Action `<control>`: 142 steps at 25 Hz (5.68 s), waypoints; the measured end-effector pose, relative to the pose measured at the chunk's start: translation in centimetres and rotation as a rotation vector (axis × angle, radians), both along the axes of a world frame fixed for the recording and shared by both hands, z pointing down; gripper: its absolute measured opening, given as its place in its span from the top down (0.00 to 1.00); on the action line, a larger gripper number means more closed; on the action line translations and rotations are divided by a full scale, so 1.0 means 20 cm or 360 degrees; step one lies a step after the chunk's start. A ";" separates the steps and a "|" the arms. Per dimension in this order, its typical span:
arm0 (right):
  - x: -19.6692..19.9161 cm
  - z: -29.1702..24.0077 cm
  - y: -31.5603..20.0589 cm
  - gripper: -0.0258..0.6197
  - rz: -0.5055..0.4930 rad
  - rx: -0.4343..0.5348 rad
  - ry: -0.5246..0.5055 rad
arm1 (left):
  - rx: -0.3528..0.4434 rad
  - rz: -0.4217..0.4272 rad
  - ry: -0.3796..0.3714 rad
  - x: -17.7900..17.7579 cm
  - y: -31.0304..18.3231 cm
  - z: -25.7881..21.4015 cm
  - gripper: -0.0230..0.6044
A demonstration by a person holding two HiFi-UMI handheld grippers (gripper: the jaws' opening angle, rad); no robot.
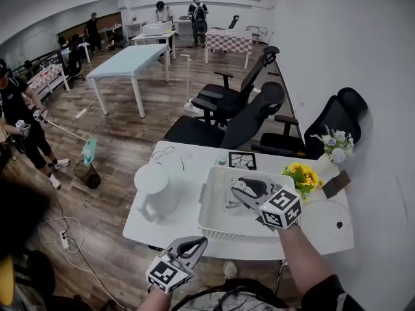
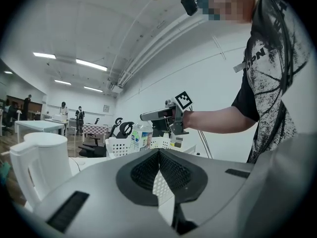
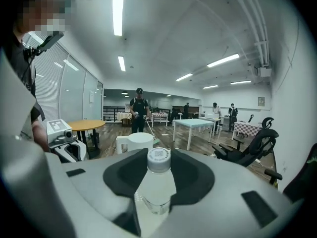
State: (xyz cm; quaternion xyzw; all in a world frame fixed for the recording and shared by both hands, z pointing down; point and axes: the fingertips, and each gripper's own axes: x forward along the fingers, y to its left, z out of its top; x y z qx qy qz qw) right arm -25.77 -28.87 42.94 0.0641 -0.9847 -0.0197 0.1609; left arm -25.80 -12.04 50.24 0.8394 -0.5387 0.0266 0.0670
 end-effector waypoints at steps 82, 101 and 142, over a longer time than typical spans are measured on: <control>2.24 0.62 -0.41 0.72 0.0869 -0.0106 -0.0044 | -0.0289 0.0812 -0.0043 1.84 -0.55 0.32 0.95; 2.25 0.65 -0.40 0.71 0.0992 -0.0017 0.0096 | -0.0247 0.0874 -0.0126 1.83 -0.48 0.26 0.95; 2.18 0.39 0.43 0.92 0.1048 -0.0052 -0.0039 | 0.0029 0.1146 -0.0159 1.81 -0.30 -0.03 0.95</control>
